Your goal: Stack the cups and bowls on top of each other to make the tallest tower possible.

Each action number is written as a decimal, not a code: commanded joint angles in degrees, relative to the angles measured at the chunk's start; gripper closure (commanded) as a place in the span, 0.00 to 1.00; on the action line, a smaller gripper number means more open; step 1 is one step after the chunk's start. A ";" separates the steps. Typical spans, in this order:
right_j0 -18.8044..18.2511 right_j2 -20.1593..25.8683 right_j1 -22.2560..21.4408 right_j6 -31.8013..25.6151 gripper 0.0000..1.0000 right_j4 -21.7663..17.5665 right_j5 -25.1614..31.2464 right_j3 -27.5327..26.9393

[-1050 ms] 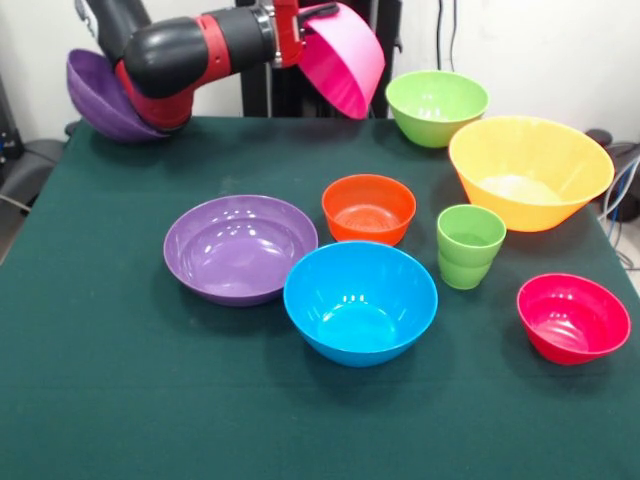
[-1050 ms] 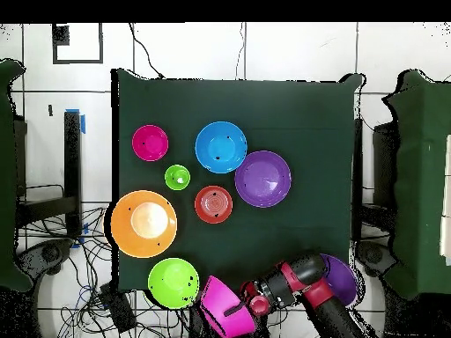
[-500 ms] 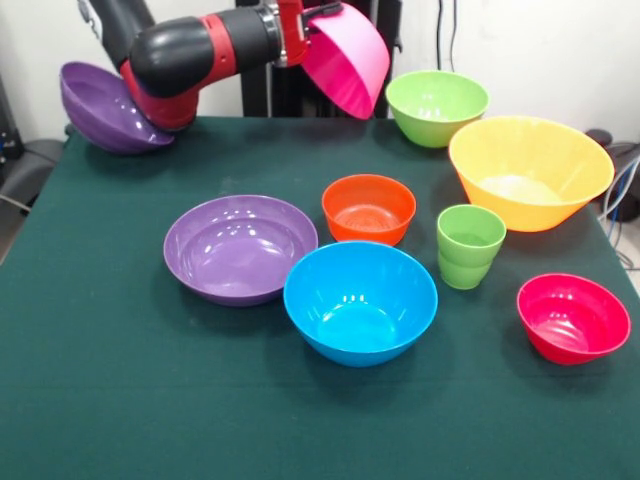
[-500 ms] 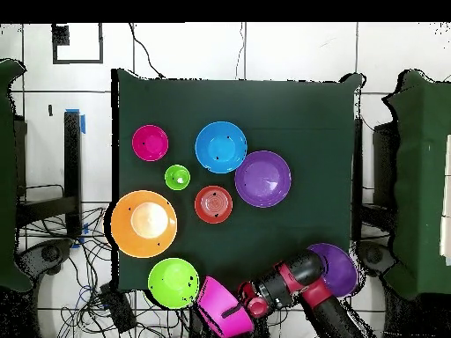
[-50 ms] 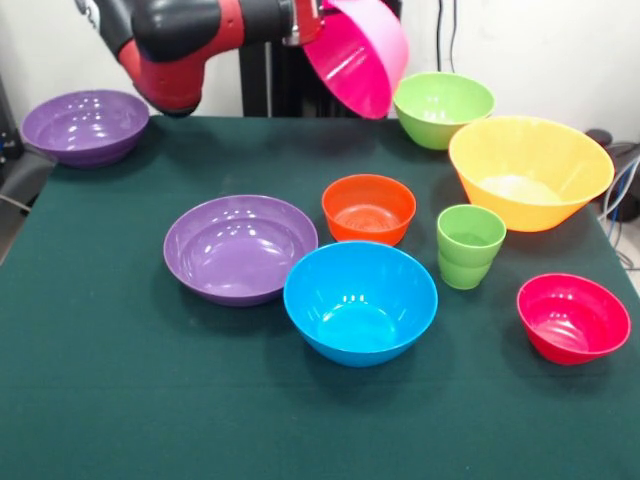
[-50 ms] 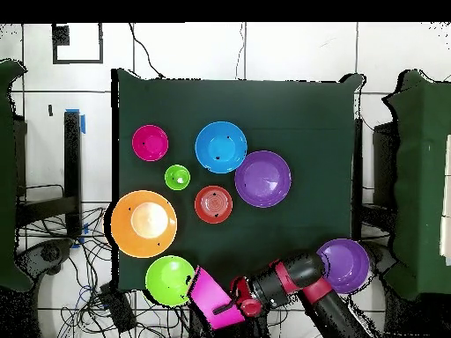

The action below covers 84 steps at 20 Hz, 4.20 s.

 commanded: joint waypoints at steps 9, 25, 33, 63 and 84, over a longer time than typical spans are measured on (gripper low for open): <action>6.51 0.52 1.80 -4.26 1.00 3.57 -11.52 -2.64; 7.78 3.25 2.44 -6.87 1.00 2.79 -15.23 -4.25; 8.50 -4.45 1.06 -7.98 1.00 0.28 -13.14 -8.63; 3.72 -11.71 5.45 -15.38 1.00 -3.00 -14.39 -18.09; 1.92 -13.84 6.51 -13.21 1.00 0.79 -11.36 -18.70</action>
